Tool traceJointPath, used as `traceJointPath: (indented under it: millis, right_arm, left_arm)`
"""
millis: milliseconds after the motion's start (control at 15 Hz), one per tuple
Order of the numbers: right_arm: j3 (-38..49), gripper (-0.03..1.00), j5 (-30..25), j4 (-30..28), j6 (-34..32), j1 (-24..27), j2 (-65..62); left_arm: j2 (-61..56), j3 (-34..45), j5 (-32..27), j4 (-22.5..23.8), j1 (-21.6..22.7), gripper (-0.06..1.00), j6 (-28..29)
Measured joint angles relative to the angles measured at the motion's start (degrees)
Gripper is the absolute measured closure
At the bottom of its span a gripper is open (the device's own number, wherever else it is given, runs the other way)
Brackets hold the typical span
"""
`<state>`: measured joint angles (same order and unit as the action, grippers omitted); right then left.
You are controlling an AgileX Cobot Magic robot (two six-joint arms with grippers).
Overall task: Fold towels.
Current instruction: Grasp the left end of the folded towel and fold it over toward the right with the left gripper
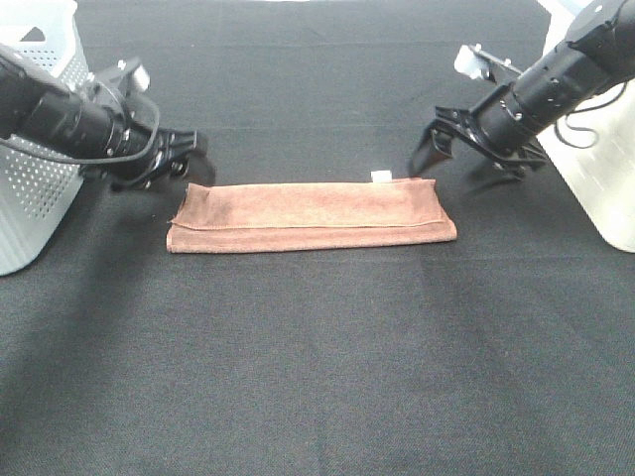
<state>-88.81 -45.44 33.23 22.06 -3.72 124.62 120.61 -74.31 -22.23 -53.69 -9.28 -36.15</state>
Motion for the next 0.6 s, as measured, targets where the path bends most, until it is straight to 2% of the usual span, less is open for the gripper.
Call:
traceJointPath:
  millis: [67,200,467,600]
  right_arm:
    - [0.0,0.17,-1.0,-1.8,-1.8,0.0,0.0]
    - [0.0,0.17,-1.1,-2.5,-2.4,0.0,0.0]
    - [0.0,0.17,-0.9,-2.5,-2.6,0.0,0.0]
    - [0.0,0.17,-0.7,-2.5,-2.6,0.0,0.0]
  left_arm:
    - [0.0,0.0,-0.1,8.3,0.0,0.30,10.3]
    - [0.0,0.0,-0.2,15.9,0.0,0.30,19.8]
    - [1.3,-1.0,-0.5,17.1,0.0,0.30,22.2]
    - [4.7,-3.1,-3.7,16.3,0.0,0.30,22.9]
